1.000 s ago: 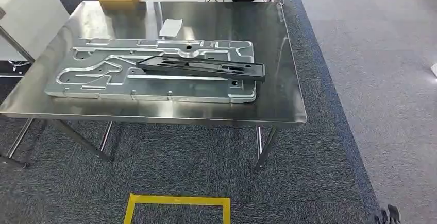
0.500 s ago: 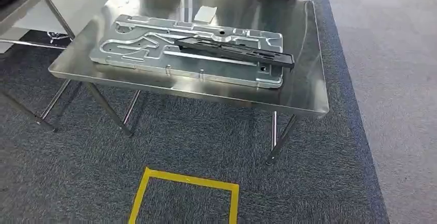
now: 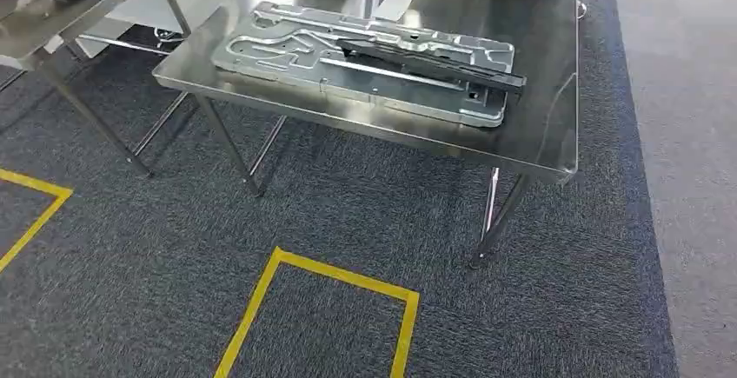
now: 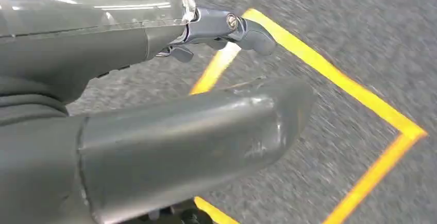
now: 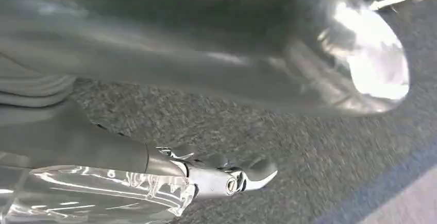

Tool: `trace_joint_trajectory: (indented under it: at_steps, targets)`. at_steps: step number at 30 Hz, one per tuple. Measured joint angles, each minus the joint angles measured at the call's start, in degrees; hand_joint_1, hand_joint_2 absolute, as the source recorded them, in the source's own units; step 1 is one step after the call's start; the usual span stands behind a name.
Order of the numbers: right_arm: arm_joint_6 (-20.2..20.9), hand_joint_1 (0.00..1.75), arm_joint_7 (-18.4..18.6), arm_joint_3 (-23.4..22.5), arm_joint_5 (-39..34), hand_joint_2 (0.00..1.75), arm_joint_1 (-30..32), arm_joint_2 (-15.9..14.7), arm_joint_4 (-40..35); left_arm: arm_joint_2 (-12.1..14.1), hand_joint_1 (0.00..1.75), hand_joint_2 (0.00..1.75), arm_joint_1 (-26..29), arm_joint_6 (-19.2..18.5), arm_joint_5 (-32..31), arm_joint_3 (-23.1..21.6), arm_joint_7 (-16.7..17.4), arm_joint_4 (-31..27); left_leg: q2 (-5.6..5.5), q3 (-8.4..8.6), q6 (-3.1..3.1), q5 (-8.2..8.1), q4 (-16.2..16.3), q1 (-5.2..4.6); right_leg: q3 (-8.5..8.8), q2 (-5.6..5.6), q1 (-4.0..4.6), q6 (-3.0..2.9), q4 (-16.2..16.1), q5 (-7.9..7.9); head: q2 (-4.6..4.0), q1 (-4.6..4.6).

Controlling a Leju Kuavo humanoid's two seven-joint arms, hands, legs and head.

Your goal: Take the parts from the cabinet and place them on the table.

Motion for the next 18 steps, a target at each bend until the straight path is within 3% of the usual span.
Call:
trace_joint_trajectory:
  at_steps: [1,2,3,4,5,7,8,9,10,11,12,13,14,15,16,17,18]
  targets:
    - [0.0,0.00,0.0,0.0,0.0,0.00,0.0,0.0,0.1,0.0,0.00,0.00,0.0,0.0,0.0,0.0,0.0,0.0,0.39,3.12,0.10,1.42,-3.6,0.04,-0.83,-0.56,-0.01,0.21,0.5,0.29,0.00,0.00]
    - [0.0,0.00,0.0,0.0,0.0,0.00,-0.1,0.0,0.2,0.0,0.00,0.00,-0.2,0.0,0.0,0.0,0.0,-0.1,1.76,7.63,0.32,1.25,-9.1,0.04,-1.54,-1.03,-0.01,0.49,0.9,0.60,0.00,0.00]
    - [0.0,0.00,0.0,0.0,0.0,0.00,-0.2,-0.1,0.2,0.0,0.00,0.00,-0.5,0.0,0.0,0.0,0.0,-0.2,4.25,12.67,0.63,-1.58,-15.6,-0.27,-1.75,-1.59,0.21,0.90,1.4,0.92,0.00,-0.04]
    - [0.0,0.00,0.0,0.0,0.0,0.00,-0.1,-0.1,0.3,0.0,0.00,0.00,-0.8,0.0,0.0,0.0,0.0,-0.2,4.20,13.90,1.45,-2.75,-18.7,-0.78,-1.88,-2.16,0.20,1.35,1.5,1.21,0.00,-0.04]
    - [0.0,0.00,0.0,0.0,0.0,0.00,-0.2,-0.2,0.3,0.0,0.00,0.00,-0.7,0.0,-0.1,0.0,-0.1,-0.2,3.89,13.11,2.05,-2.37,-18.3,-0.94,-1.71,-2.89,0.10,1.82,1.3,1.74,0.00,0.15]
    - [0.0,0.00,0.0,0.0,0.0,0.00,-0.5,-0.2,0.4,0.0,0.00,0.00,-0.3,0.0,-0.1,0.1,-0.1,-0.3,3.05,12.25,3.23,-1.58,-18.4,-1.13,-1.80,-3.85,-0.11,2.58,0.9,2.82,0.00,-0.28]
    - [0.0,0.00,0.0,0.0,0.0,0.00,-0.5,-0.3,0.5,-0.1,0.00,0.00,-0.3,0.0,-0.1,0.3,-0.1,-0.3,2.74,11.77,3.96,-0.39,-19.0,-0.78,-2.26,-2.93,-0.30,3.14,1.4,2.37,0.00,-0.33]
    - [0.0,0.00,0.0,0.0,0.0,0.00,-0.3,-0.4,0.5,-0.2,0.00,0.00,-0.3,0.0,-0.1,0.3,0.0,-0.3,2.38,10.72,4.62,0.42,-18.9,-0.99,-2.97,0.26,-0.37,3.31,3.0,-1.22,0.00,-0.24]
    - [0.0,0.00,0.0,0.0,0.0,0.00,-0.1,-0.3,0.6,-0.2,0.00,0.00,-0.3,0.0,-0.1,0.3,0.0,-0.3,1.92,9.87,4.97,1.05,-18.9,-1.12,-3.63,2.07,-0.37,3.20,5.7,-4.58,0.00,-0.22]
    - [0.0,0.00,0.0,0.0,0.0,0.00,0.1,-0.3,0.8,-0.2,0.00,0.00,-0.4,0.0,-0.1,0.3,-0.1,-0.3,1.36,8.74,5.32,1.88,-18.9,-1.39,-4.69,3.24,-0.33,3.10,10.2,-8.32,0.00,0.02]
    - [0.0,0.00,0.0,-0.1,0.0,0.00,0.1,-0.5,0.8,-0.2,0.00,0.00,-0.4,0.0,-0.1,0.3,-0.1,-0.3,0.62,7.57,5.49,2.74,-18.8,-1.70,-5.69,3.63,-0.15,2.90,14.9,-10.83,0.00,0.02]
    - [0.0,0.00,0.0,-0.2,0.0,0.00,0.1,-0.5,0.9,-0.2,0.00,0.00,-0.3,0.0,-0.1,0.3,-0.1,-0.3,0.05,6.70,5.54,3.45,-18.6,-1.94,-6.02,3.72,0.07,2.69,17.7,-11.21,0.00,0.02]
    - [0.0,0.00,0.0,-0.3,0.0,0.00,0.1,-0.6,0.9,-0.2,0.00,0.00,-0.2,0.0,-0.1,0.3,-0.1,-0.3,-0.58,5.64,5.55,4.15,-18.4,-2.14,-5.25,3.75,0.29,2.39,18.1,-9.93,0.00,0.02]
    - [0.0,0.00,0.0,-0.3,0.0,0.00,0.1,-0.6,1.0,-0.2,0.00,0.00,-0.2,0.0,-0.1,0.3,-0.1,-0.3,-1.18,4.73,5.55,4.67,-18.2,-2.31,-3.58,3.82,0.49,2.00,16.6,-7.86,0.00,0.00]
    - [0.0,0.00,0.0,-0.3,0.0,0.00,0.0,-0.6,1.0,-0.2,0.00,0.00,-0.2,0.0,-0.1,0.3,-0.1,-0.3,-1.80,3.81,5.54,5.20,-17.8,-2.54,-0.58,4.08,0.72,1.49,12.7,-5.54,0.00,0.02]
    - [0.0,0.00,0.0,-0.3,0.0,0.00,0.0,-0.7,1.0,-0.2,0.00,0.00,-0.2,0.0,-0.1,0.3,-0.1,-0.3,-2.55,2.97,5.52,5.72,-17.5,-2.71,3.56,4.96,1.08,0.69,6.7,-4.10,0.00,0.02]
    - [0.0,0.00,0.0,-0.3,0.0,0.00,0.0,-0.9,1.0,-0.6,0.00,0.00,-0.3,0.0,-0.1,0.3,0.0,-0.3,-2.96,2.40,5.48,6.12,-17.0,-2.64,7.09,6.89,1.32,-0.18,1.5,-4.76,0.00,-0.06]
